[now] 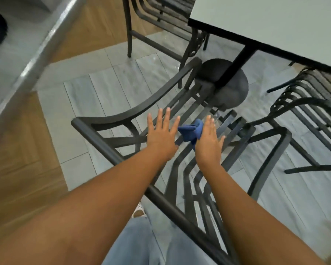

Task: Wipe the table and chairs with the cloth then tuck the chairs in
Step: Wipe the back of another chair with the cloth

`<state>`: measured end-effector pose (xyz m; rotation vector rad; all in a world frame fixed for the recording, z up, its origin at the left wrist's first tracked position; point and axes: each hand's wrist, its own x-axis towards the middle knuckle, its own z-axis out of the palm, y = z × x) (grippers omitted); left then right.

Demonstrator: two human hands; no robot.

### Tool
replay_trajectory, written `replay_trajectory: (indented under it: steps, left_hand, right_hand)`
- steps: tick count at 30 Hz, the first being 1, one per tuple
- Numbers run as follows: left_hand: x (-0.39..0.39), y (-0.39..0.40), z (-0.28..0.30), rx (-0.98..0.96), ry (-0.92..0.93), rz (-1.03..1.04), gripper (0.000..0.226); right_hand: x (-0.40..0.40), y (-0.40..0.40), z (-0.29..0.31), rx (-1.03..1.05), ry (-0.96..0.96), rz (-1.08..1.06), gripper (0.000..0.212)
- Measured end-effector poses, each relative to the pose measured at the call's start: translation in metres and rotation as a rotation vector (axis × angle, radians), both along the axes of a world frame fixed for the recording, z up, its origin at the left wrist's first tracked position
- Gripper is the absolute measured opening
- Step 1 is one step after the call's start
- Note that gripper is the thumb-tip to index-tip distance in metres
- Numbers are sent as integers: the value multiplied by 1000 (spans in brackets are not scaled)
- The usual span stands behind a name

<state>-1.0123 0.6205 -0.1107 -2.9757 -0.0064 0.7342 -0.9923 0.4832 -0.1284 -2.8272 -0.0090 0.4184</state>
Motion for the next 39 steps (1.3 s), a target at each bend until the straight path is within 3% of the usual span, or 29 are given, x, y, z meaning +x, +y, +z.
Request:
replay_trajectory:
  steps: [8, 12, 15, 19, 24, 30, 35, 39]
  left_hand:
    - [17, 29, 3, -99, -4, 3, 72]
    - [28, 39, 4, -162, -60, -52, 54]
    - [43, 49, -1, -223, -113, -75, 37]
    - [70, 65, -7, -196, 10, -111, 28]
    - [102, 94, -12, -170, 75, -119, 30]
    - [145, 144, -13, -341, -54, -104, 32]
    - [187, 183, -26, -315, 43, -134, 68]
    - [218, 215, -29, -276, 131, -233, 76]
  right_hand:
    - [6, 40, 15, 64, 58, -99, 63]
    - [17, 58, 7, 99, 53, -152, 54]
    - [28, 72, 1, 44, 106, -184, 54]
    - [48, 92, -4, 36, 213, -250, 60]
    - [73, 119, -4, 97, 302, -391, 55]
    - [112, 154, 9, 133, 271, -453, 54]
    - [151, 194, 17, 122, 215, -487, 56]
    - [182, 232, 19, 85, 233, -566, 64]
